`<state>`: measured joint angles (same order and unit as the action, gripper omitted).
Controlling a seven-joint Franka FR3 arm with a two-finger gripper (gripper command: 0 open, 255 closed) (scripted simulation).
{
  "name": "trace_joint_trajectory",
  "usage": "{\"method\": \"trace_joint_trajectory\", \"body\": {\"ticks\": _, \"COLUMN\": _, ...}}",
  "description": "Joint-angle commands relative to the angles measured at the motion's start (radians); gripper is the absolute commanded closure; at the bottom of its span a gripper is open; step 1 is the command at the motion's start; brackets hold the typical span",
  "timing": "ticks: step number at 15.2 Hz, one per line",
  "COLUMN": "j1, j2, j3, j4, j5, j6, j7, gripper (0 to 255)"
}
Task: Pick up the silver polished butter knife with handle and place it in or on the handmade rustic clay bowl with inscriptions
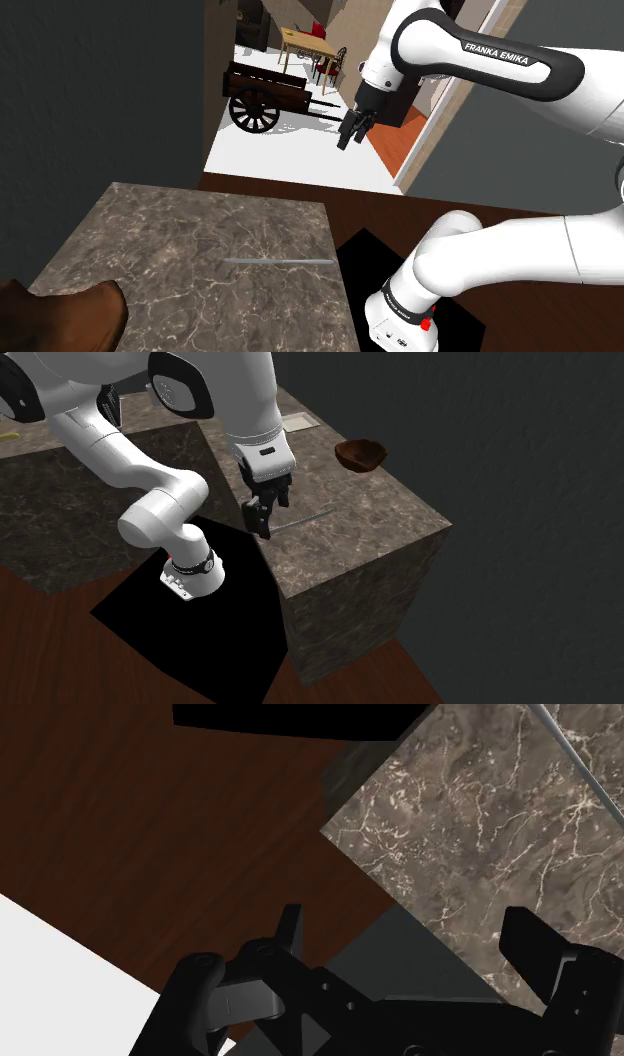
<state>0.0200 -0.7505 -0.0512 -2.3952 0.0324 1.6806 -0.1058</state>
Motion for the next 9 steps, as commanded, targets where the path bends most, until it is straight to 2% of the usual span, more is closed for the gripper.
{"method": "trace_joint_trajectory", "body": {"ticks": 1, "j1": 0.000, "j2": 0.000, "j3": 0.000, "j4": 0.000, "j5": 0.000, "j6": 0.000, "j7": 0.000, "gripper": 0}}
{"method": "trace_joint_trajectory", "body": {"ticks": 9, "j1": 0.139, "j2": 0.024, "j3": 0.107, "j4": -0.136, "j5": 0.042, "j6": 0.133, "j7": -0.081, "gripper": 0}}
